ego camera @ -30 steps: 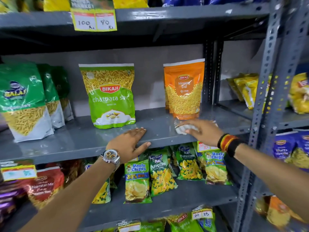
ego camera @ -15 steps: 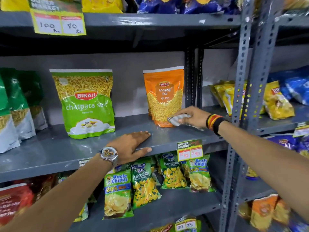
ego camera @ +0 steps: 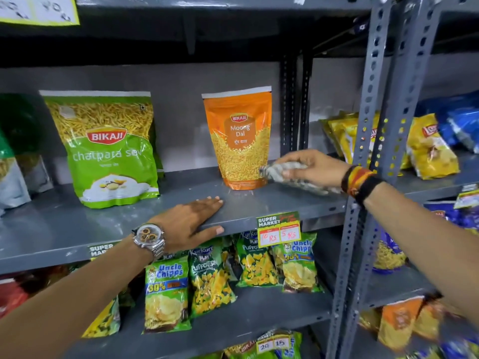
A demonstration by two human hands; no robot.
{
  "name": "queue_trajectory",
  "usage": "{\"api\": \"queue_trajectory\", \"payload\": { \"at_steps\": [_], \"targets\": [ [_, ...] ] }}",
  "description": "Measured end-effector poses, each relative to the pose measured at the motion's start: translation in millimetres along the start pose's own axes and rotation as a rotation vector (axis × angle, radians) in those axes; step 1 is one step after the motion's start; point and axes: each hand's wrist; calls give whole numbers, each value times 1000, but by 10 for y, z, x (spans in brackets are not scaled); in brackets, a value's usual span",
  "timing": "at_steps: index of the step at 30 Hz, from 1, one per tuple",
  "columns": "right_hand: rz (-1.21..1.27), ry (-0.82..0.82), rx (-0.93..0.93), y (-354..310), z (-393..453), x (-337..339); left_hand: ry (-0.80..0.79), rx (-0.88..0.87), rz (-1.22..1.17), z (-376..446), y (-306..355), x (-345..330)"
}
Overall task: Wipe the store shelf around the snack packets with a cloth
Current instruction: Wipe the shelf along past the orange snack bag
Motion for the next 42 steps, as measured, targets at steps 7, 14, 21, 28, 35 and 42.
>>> {"api": "queue_trajectory", "payload": {
  "at_steps": [7,14,21,28,35,42],
  "targets": [
    [-192,394,-253,672,1056,131,9,-32,16,49,38,-60],
    [-340,375,-421,1208,1619,398,27,-20,19,48,48,-92],
    [-394,131,-391,1271,1796,319,76,-29,44,59,74,-54],
    [-356,-1,-301,965,1375,182,13,-46,17,45,75,-38],
    [-249,17,-199,620,477,-6,2,-48,0,32,82,-10],
    [-210,238,-283,469,297,112,-11,-47,-6,30,99,35]
  ]
}}
Point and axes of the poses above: each hand's wrist, its own z-axis towards the middle knuckle, its own x-axis out of the back of the hand, y = z × x, and after that the axes turned 9 degrees about z, right-handed
